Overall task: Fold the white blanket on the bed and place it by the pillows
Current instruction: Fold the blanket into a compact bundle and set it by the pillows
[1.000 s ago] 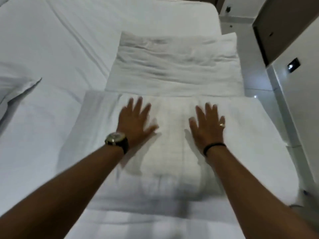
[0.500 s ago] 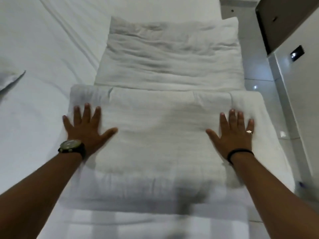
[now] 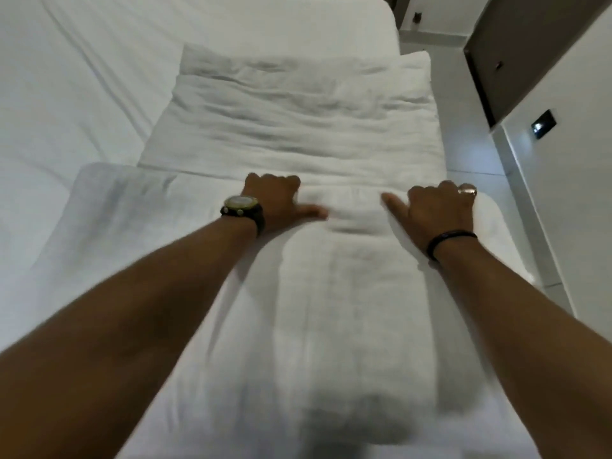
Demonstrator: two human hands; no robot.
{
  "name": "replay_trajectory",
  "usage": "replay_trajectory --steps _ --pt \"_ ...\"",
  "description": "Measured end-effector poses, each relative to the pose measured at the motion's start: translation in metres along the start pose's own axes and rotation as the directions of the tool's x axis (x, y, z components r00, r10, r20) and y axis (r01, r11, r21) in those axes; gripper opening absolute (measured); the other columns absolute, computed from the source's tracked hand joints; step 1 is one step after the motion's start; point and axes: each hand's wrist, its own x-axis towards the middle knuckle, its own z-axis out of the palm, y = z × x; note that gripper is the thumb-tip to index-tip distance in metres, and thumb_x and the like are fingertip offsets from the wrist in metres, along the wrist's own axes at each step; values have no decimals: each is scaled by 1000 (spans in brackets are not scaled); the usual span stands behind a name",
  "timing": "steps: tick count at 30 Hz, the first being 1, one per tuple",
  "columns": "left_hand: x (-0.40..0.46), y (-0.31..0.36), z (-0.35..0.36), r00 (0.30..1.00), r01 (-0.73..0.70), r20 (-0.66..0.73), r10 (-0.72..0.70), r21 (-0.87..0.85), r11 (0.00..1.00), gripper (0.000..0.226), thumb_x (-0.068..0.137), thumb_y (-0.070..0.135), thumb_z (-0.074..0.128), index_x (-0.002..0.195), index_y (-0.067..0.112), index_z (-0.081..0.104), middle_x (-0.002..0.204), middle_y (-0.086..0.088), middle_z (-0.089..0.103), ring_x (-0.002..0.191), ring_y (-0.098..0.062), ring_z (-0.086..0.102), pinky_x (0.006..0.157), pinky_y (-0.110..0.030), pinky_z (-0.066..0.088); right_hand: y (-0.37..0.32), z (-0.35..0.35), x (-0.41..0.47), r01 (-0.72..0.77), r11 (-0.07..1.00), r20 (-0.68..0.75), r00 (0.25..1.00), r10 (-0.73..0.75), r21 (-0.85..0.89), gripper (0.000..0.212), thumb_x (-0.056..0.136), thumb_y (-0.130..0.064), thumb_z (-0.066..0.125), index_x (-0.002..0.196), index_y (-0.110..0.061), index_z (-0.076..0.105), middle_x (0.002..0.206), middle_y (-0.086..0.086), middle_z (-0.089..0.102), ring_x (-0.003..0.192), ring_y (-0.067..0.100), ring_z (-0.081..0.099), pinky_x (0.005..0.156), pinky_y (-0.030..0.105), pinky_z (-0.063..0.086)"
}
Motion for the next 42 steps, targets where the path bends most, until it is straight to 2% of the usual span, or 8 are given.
replay_trajectory --steps 5,10,18,23,29,35,39,42 --pt "12 15 3 999 -37 -15 37 -24 999 90 67 92 38 124 23 52 124 -7 60 113 -33 52 89 -44 39 10 8 -8 -264 913 -51 955 293 312 62 89 -67 36 107 -15 64 112 15 59 117 38 46 108 62 22" --pt "-44 17 30 995 -96 -36 96 -18 995 89 80 84 19 154 34 17 164 0 14 150 -25 7 118 -52 5 -37 13 -66 138 932 -88 989 -115 335 66 90 -64 31 140 -24 47 154 7 35 146 28 20 114 56 -2" --pt "-141 -131 29 925 379 -39 -377 91 921 99 76 87 5 156 29 3 164 -4 -11 150 -27 -12 118 -55 -7 -44 -12 -92 -417 843 262 903 341 338 90 85 -76 8 151 -18 27 162 10 12 148 31 6 113 63 2" --pt "-229 -83 55 998 57 -13 -56 44 997 89 84 83 17 154 29 23 163 -4 12 150 -29 10 117 -57 6 -181 -43 -199 204 864 88 958 -273 460 79 89 -75 18 141 -24 49 153 10 36 143 33 30 112 62 10" --pt "-312 -180 56 907 416 55 -417 31 909 102 74 90 17 156 30 7 164 3 -6 151 -26 -5 113 -63 -1 -69 0 -290 86 958 101 988 -118 275 91 84 -79 29 144 -11 41 156 19 26 144 39 22 113 63 13" --pt "-351 -91 76 998 -59 4 59 98 993 110 64 54 72 155 28 18 162 -19 11 145 -51 9 106 -74 18 -89 6 -316 92 970 63 992 -109 227 103 63 -44 80 147 -15 28 152 29 28 142 45 23 113 65 3" --pt "-320 -81 66 998 56 -19 -54 183 982 63 91 4 24 148 27 40 142 -29 46 117 -58 51 82 -63 47 -103 4 -283 86 972 -70 995 -72 220 54 75 0 51 129 -4 51 127 32 55 120 47 52 104 58 35" --pt "-316 -91 60 998 -4 58 -6 177 984 60 91 8 19 128 23 63 98 -25 67 66 -41 64 53 -42 48 -109 -30 -277 55 968 -8 998 -55 245 29 60 5 66 88 -4 65 83 20 64 71 39 65 60 43 53"
